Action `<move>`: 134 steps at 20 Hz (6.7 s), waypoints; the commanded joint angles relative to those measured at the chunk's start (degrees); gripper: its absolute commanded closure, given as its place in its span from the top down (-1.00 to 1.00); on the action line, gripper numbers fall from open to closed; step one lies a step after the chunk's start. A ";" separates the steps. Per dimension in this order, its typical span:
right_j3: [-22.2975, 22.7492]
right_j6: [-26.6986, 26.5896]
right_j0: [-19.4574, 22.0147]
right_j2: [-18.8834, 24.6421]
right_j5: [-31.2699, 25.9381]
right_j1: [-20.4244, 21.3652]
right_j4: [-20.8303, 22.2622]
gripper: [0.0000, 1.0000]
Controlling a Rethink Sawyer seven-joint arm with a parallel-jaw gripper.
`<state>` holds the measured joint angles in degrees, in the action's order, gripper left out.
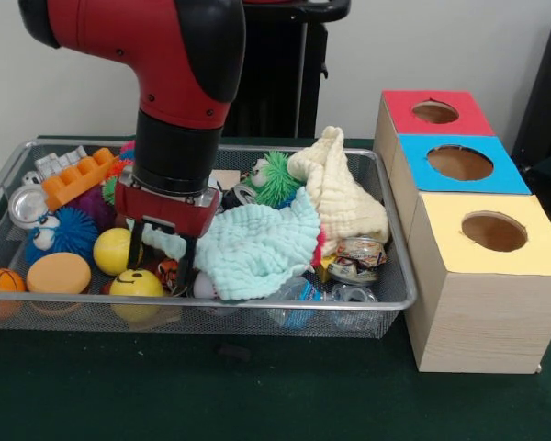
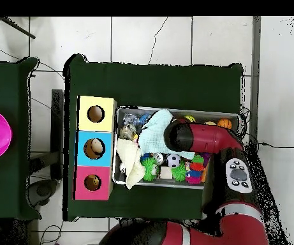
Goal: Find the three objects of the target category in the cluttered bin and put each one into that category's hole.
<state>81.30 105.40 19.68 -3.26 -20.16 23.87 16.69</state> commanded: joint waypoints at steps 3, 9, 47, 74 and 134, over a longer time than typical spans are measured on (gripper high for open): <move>6.37 13.52 -0.78 -0.93 2.56 -2.72 -4.36 1.00; 5.51 11.08 -0.05 -1.10 1.35 -2.91 -5.16 1.00; 12.04 6.37 5.44 1.08 9.28 -2.43 -5.93 -1.00; 12.69 7.26 1.89 2.30 -10.60 13.01 -10.61 -1.00; 25.04 -1.08 -6.58 3.78 -20.03 31.43 -12.63 -1.00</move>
<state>97.08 105.40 12.58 -4.85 -41.23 54.05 4.12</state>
